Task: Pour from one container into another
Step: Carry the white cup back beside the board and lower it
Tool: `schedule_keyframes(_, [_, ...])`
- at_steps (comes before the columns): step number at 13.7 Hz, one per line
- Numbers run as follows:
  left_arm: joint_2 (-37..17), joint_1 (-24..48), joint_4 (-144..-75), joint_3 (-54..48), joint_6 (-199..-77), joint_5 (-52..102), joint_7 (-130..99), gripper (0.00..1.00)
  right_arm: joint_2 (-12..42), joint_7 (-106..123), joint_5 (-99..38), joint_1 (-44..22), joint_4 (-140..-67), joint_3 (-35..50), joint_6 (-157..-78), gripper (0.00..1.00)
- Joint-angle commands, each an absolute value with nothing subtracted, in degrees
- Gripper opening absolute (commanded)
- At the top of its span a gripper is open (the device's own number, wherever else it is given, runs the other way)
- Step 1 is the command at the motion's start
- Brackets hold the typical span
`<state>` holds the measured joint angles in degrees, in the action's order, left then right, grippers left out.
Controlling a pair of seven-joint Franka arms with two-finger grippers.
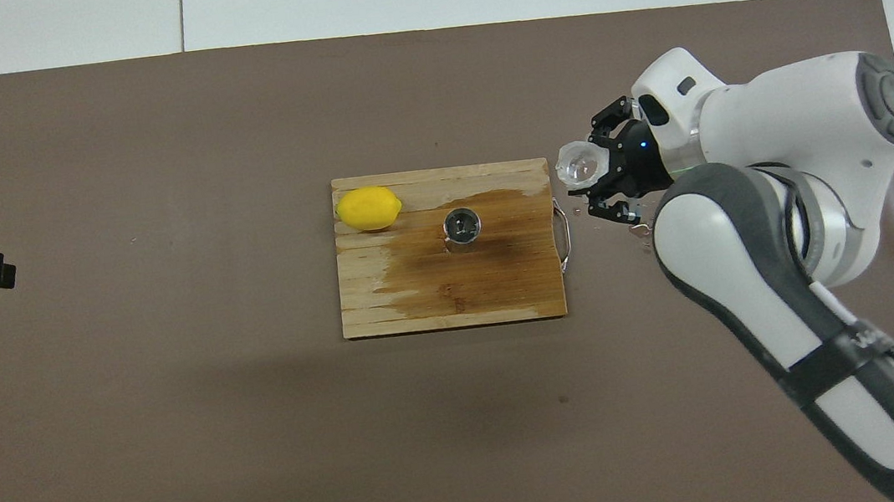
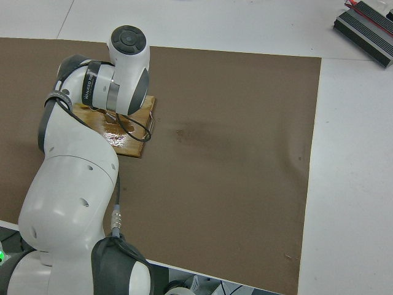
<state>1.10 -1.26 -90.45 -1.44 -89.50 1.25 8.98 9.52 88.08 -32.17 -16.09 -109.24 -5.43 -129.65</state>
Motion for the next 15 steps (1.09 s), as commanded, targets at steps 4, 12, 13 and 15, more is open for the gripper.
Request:
schedule_keyframes(4, [2.11,-2.2,-91.49,-2.2,-89.12,0.26,9.05,1.0,4.48,118.33,-51.22,-3.88,-123.65,-4.75,-130.25,0.0])
schedule_keyframes(12, [2.11,-2.2,-91.49,-2.2,-89.12,0.26,9.05,1.0,12.11,141.47,-73.1,1.05,-127.97,-4.66,-128.68,0.0])
schedule_keyframes(13, [2.11,-2.2,-91.49,-2.2,-89.12,0.26,9.05,1.0,13.78,145.07,-75.39,1.49,-127.79,-4.66,-128.06,0.0])
schedule_keyframes(15, [2.11,-2.2,-91.49,-2.2,-89.12,0.26,9.05,1.0,14.76,148.09,-75.85,1.76,-127.79,-4.75,-127.97,0.05])
